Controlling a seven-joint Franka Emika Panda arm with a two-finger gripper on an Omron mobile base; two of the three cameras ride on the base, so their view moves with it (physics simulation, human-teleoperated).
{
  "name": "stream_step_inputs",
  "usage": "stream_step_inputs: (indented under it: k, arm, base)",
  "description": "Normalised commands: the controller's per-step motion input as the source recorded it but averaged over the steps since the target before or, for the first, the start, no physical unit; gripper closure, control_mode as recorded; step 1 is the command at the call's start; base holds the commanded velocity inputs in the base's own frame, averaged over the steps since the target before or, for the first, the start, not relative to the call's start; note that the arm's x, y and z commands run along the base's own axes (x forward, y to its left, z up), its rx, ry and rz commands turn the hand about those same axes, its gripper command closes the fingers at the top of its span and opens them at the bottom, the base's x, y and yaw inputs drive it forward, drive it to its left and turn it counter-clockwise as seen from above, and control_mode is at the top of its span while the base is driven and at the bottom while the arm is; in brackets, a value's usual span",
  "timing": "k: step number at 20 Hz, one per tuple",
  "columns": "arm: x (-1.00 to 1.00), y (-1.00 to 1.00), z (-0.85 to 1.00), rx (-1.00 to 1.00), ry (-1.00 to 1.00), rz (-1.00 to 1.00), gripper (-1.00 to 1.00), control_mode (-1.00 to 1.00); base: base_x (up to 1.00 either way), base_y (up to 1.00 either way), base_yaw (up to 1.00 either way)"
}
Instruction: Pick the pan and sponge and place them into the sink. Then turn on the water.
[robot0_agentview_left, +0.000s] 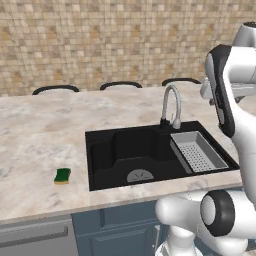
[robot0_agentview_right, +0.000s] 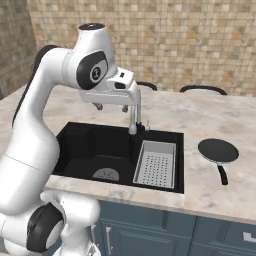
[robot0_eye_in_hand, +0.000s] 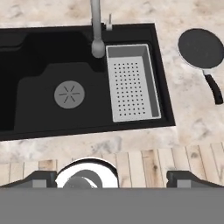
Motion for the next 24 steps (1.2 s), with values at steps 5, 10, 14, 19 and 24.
stream_step_inputs:
  k: [5, 10, 14, 19, 24]
  arm:
    - [0.09, -0.54, -0.05, 0.00, 0.07, -0.01, -1.00, -1.00]
    - [0.10, -0.48, -0.10, -0.02, 0.05, 0.01, -1.00, -1.00]
    - [0.04, -0.43, -0.08, -0.04, 0.04, 0.02, -1.00, -1.00]
    - [0.11, -0.45, -0.16, -0.02, 0.08, 0.03, -1.00, -1.00]
    - [0.11, -0.36, -0.21, 0.00, 0.10, 0.06, -1.00, -1.00]
  base:
    - [0.00, 0.00, 0.00]
    - [0.00, 0.00, 0.00]
    - [0.00, 0.00, 0.00]
    - [0.00, 0.00, 0.00]
    - [0.00, 0.00, 0.00]
